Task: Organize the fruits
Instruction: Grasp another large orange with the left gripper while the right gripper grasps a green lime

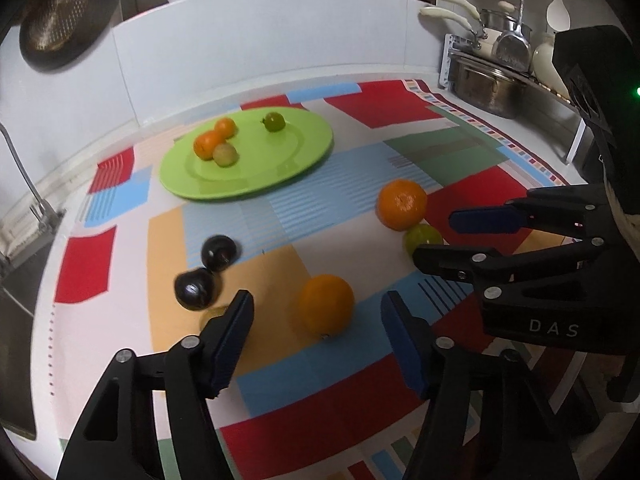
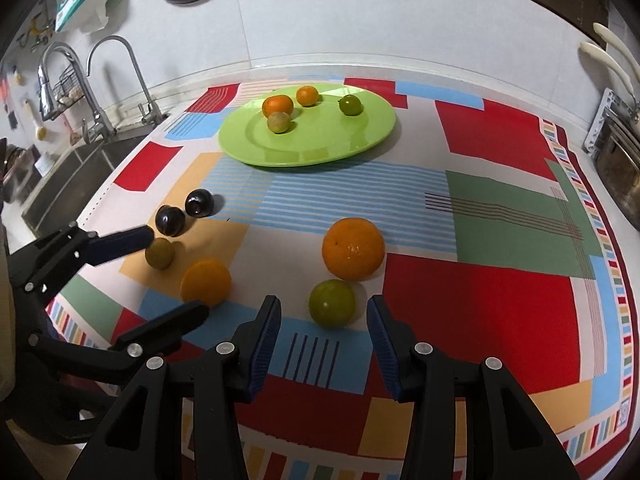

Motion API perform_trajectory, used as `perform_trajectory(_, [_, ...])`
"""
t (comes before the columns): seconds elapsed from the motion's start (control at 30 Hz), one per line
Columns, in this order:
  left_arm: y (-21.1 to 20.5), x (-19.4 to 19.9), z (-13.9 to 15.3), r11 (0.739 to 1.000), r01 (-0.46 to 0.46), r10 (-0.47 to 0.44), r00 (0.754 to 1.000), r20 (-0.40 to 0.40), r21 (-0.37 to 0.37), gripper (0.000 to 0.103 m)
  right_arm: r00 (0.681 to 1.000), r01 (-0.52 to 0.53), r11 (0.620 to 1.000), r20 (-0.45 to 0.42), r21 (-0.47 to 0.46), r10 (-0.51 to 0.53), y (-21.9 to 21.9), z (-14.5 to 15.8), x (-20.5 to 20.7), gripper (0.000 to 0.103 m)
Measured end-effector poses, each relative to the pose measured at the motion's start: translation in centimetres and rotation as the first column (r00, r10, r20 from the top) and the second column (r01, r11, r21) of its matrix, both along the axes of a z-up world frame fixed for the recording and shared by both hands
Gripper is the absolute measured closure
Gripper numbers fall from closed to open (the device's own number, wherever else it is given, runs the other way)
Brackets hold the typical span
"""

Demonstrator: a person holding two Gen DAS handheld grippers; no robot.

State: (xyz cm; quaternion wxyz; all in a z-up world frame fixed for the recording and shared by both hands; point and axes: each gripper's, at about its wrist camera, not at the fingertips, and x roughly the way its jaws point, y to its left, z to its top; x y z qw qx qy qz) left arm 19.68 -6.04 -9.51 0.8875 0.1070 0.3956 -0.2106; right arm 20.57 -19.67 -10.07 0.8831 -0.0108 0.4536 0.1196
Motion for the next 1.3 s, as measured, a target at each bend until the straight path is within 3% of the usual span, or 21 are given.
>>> perform_trajectory(0.47, [0.1,1.1,-1.6,0.995,-0.039,0.03,0.995,-0.094,-0.09,0.061,1.0,0.011,1.0,0.006,0.013,-0.011,-0.2,-0.8,0.5,0.057])
perform_trajectory(0.73, [0.0,1.8,-1.8,0.995,-0.049,0.04,0.994,-0.106,-0.084,0.07,1.0,0.018,0.999,-0.009,0.042,-0.018,-0.4,-1.2,1.1,0.063])
perform_trajectory(1.03, [0.2,1.9,-1.9,0.994,-0.064,0.052,0.991,-0.125,-0.091,0.071,1.0,0.016,0.999,-0.023,0.049,-0.015,-0.3,-1.7,1.2,0.073])
perform_trajectory(1.3, [0.5,1.5,-0.8,0.992,-0.073,0.063,0.992,-0.108,-0.1,0.071,1.0,0.014,0.998,-0.015,0.062,-0.013,-0.3,-1.2,0.7,0.074])
